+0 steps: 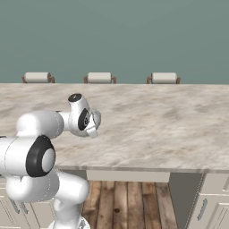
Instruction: Clear the mugs and bowl far away from the sink.
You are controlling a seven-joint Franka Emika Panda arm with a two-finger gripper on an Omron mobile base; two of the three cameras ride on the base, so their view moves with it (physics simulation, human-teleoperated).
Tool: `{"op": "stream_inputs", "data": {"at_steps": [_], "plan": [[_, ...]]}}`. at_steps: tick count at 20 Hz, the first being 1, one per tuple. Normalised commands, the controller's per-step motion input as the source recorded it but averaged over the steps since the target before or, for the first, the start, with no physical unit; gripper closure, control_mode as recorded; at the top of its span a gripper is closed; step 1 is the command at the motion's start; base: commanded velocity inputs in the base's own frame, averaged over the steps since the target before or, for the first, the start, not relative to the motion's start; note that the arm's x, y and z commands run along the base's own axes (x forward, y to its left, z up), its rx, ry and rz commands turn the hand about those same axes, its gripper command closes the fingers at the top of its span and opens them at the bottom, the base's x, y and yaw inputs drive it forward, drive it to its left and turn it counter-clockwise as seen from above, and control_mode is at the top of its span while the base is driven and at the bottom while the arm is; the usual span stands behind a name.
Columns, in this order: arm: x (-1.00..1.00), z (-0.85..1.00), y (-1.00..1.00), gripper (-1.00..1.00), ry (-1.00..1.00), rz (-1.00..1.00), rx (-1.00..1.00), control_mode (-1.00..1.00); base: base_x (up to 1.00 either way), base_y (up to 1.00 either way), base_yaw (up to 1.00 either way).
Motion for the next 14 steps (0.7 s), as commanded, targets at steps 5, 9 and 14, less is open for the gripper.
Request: {"op": "stream_inputs", "data": {"at_steps": [5, 9, 14], "plan": [[0.01, 0.03, 0.0, -1.0, 0.0, 0.0, 0.0, -1.0, 0.0, 0.0, 0.0], [0.02, 0.79, -0.01, -1.0, -0.01, 0.0, 0.09, -1.0, 0.0, 0.0, 0.0], [-0.03, 1.0, -0.12, -1.0, -0.01, 0.0, 0.13, -1.0, 0.0, 0.0, 0.0]]}}
